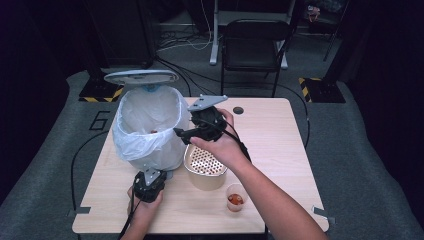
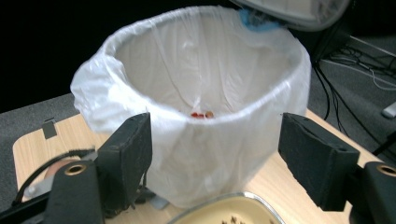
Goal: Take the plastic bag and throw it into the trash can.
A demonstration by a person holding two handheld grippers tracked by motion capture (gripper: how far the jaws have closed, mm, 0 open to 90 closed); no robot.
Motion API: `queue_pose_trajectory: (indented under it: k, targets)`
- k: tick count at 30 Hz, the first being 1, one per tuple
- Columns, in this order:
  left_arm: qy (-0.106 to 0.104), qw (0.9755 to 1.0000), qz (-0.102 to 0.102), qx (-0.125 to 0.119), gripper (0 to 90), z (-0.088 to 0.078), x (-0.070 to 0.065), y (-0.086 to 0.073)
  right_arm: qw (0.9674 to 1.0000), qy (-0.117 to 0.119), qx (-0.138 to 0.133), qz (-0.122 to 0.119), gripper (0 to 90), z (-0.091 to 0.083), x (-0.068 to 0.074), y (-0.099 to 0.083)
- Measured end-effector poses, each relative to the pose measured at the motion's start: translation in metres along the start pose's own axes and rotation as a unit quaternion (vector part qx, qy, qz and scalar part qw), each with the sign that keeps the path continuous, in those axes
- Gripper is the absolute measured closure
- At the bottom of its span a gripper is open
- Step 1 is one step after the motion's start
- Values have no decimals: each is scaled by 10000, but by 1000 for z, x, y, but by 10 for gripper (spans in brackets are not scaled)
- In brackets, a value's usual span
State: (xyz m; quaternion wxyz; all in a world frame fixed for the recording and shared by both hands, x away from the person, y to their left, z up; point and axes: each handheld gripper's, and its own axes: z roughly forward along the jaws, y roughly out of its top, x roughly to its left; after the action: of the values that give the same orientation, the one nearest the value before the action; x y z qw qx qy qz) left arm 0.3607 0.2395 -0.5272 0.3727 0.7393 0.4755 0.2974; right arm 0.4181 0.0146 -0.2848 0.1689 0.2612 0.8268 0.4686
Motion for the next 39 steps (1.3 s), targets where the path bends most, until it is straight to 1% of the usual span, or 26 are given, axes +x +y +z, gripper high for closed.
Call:
queue_pose_trajectory:
  k: [2, 3, 8, 9, 11, 12, 13, 14, 15, 17, 21, 22, 24, 27, 28, 29, 30, 31, 32, 35, 36, 37, 38, 39]
  targets:
    - [-11, 10000, -39, 0, 768, 0, 0, 0, 10000, -25, 14, -8, 241, -2, -2, -3]
    - [-6, 10000, -16, -2, 769, 0, 0, 0, 10000, -91, 20, -21, 229, -5, -4, -8]
    - [-16, 10000, 15, 32, 768, 0, 0, 0, 9998, -174, 77, 37, 188, -15, -11, -29]
    - [-27, 10000, -24, 25, 769, 0, 0, 0, 9997, -213, 61, 34, 179, -17, -12, -33]
    - [-23, 10000, -16, 25, 769, 0, 0, 0, 9997, -231, 76, 69, 174, -20, -14, -41]
    - [-26, 10000, -5, 31, 768, 0, 0, 0, 9995, -259, 85, 129, 167, -23, -16, -48]
    - [-26, 10000, -5, 31, 768, 0, 0, 0, 9995, -259, 85, 129, 167, -23, -16, -48]
    - [-28, 10000, -10, 35, 768, 0, 0, 0, 9993, -286, 68, 222, 163, -26, -18, -55]
    - [-28, 10000, -10, 35, 769, 0, 0, 0, 9993, -286, 68, 222, 163, -26, -18, -55]
    - [-30, 10000, -9, 34, 768, 0, 0, 0, 9992, -332, 48, 227, 163, -28, -20, -61]
    - [-24, 10000, 6, 34, 769, 0, 0, 0, 9990, -341, 24, 288, 160, -33, -23, -73]
    - [-28, 10000, -11, 32, 768, 0, 0, 0, 9988, -367, 39, 337, 158, -34, -23, -76]
    - [-26, 10000, -8, 33, 768, 0, 0, 0, 9986, -409, 28, 336, 155, -36, -24, -83]
    - [-25, 10000, -12, 31, 768, 0, 0, 0, 9980, -426, 23, 471, 151, -39, -23, -93]
    - [-21, 10000, 21, 37, 769, 0, 0, 0, 9977, -458, 27, 491, 150, -41, -23, -100]
    - [-24, 10000, -1, 34, 768, 0, 0, 0, 9979, -466, 11, 458, 151, -43, -23, -104]
    - [-24, 10000, -1, 34, 768, 0, 0, 0, 9979, -466, 11, 458, 151, -43, -23, -104]
    - [-28, 10000, -11, 33, 768, 0, 0, 0, 9975, -488, 17, 501, 150, -44, -22, -108]
    - [-21, 10000, 13, 35, 769, 0, 0, 0, 9976, -491, 7, 492, 150, -45, -21, -112]
    - [-25, 10000, -5, 34, 768, 0, 0, 0, 9975, -499, 49, 503, 148, -48, -19, -124]
    - [-24, 10000, -5, 33, 768, 0, 0, 0, 9973, -507, 88, 533, 146, -50, -18, -132]
    - [-26, 10000, -9, 34, 768, 0, 0, 0, 9973, -507, 88, 533, 146, -50, -18, -132]
    - [-23, 10000, -5, 33, 768, 0, 0, 0, 9971, -550, 114, 520, 145, -51, -17, -138]
    - [-25, 10000, -4, 33, 768, 0, 0, 0, 9971, -550, 114, 520, 145, -51, -17, -138]
